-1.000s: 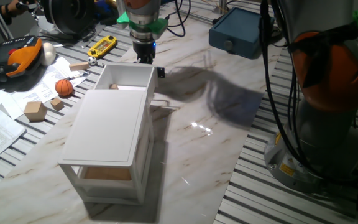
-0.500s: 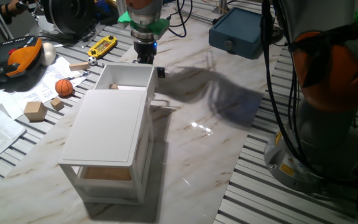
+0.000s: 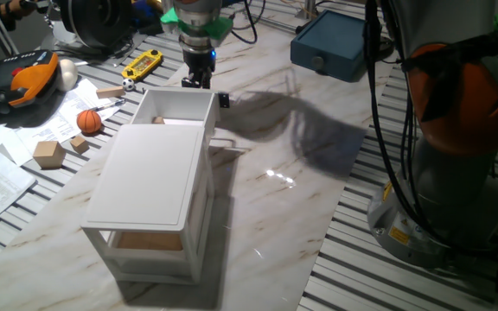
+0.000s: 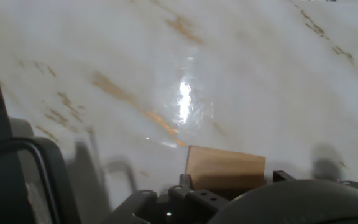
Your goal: Take something out of a drawer
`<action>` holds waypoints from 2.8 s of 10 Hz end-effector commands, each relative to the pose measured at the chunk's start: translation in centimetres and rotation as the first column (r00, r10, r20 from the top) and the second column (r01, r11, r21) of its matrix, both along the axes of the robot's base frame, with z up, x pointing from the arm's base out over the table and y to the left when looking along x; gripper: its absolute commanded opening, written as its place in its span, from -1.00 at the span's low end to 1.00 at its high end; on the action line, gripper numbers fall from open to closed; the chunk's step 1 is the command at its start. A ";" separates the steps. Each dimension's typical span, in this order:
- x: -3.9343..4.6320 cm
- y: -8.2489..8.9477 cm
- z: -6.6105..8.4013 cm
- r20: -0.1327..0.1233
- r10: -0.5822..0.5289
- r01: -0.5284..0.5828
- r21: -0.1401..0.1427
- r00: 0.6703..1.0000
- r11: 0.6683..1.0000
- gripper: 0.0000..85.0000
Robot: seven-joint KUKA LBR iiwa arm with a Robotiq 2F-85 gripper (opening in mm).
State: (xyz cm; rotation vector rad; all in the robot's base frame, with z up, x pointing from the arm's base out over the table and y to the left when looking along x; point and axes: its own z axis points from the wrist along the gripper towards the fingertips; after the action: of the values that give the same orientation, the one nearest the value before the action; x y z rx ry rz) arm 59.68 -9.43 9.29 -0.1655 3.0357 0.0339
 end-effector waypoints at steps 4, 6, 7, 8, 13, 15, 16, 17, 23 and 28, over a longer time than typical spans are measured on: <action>0.93 1.2 3.1 -0.033 0.010 -0.009 0.019 0.999 1.000 -1.00; 1.51 3.0 6.6 -0.067 0.011 -0.010 0.013 0.998 1.000 -1.00; 1.69 4.4 8.1 -0.081 0.011 -0.011 0.001 0.997 1.000 -1.00; 1.61 5.8 9.1 -0.084 0.014 -0.015 -0.016 0.996 1.000 -1.00; 0.76 11.5 9.0 -0.114 -0.034 0.034 0.004 0.993 0.999 -1.00; 0.31 12.9 9.8 -0.130 -0.057 0.057 0.000 0.990 0.998 -1.00; 0.09 12.9 10.4 -0.132 -0.060 0.060 -0.001 0.990 0.998 -1.00; -0.07 12.8 11.2 -0.133 -0.061 0.060 -0.008 0.989 0.998 -1.00; -0.36 12.4 12.7 -0.135 -0.049 0.046 -0.022 0.990 0.999 -1.00; -0.70 12.1 13.3 -0.119 -0.010 0.004 -0.052 0.993 0.999 -1.00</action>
State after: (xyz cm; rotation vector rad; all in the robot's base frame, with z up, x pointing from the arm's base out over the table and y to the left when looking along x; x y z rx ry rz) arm 59.00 2.62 22.55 -0.1666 3.1521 -0.0406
